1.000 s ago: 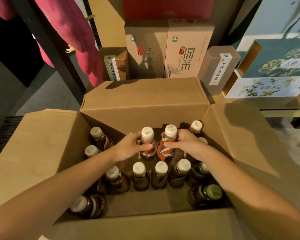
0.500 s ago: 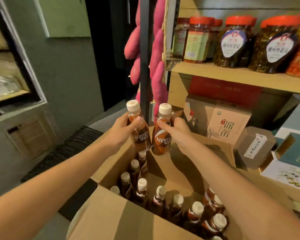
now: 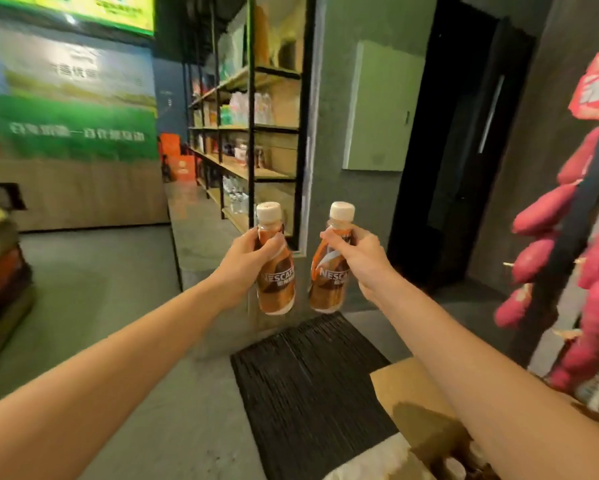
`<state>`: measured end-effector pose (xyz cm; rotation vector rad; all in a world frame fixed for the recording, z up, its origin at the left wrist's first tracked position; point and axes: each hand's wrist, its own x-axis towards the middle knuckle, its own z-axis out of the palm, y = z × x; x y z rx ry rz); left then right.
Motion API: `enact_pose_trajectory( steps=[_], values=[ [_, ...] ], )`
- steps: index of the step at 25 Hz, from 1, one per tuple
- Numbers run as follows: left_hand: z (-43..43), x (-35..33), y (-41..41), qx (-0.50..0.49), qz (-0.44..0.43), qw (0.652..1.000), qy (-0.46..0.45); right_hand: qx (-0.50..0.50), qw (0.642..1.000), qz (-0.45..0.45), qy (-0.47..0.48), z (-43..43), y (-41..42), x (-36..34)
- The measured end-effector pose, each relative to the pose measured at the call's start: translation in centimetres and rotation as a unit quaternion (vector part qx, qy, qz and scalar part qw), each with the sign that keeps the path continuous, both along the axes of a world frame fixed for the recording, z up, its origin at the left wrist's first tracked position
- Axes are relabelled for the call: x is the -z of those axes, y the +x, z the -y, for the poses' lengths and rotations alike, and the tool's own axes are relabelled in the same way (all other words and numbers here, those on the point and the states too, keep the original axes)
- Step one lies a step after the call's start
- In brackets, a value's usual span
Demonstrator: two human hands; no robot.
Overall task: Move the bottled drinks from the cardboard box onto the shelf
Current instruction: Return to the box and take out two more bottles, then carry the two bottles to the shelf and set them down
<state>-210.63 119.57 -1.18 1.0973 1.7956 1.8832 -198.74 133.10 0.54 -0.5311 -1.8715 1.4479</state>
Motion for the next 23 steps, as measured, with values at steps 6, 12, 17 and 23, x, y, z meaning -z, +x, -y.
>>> enact_pose_trajectory(
  steps=[6,12,17,23],
  values=[
    [14.2,-0.3,-14.1,-0.141,0.009,0.99,-0.001,-0.12,0.991,0.013,-0.055,11.6,-18.6,-0.2],
    [25.4,-1.7,-29.2,-0.19,-0.006,0.982,-0.018,-0.201,0.979,0.009,-0.039,22.6,-36.3,-0.9],
    [28.6,-2.7,-41.7,-0.217,-0.007,0.976,-0.025,-0.22,0.975,0.01,-0.016,25.8,-49.2,-1.8],
    [25.4,-1.7,-57.6,-0.227,-0.008,0.973,-0.03,-0.199,0.98,0.013,0.0,21.8,-65.4,-0.5]
  ],
)
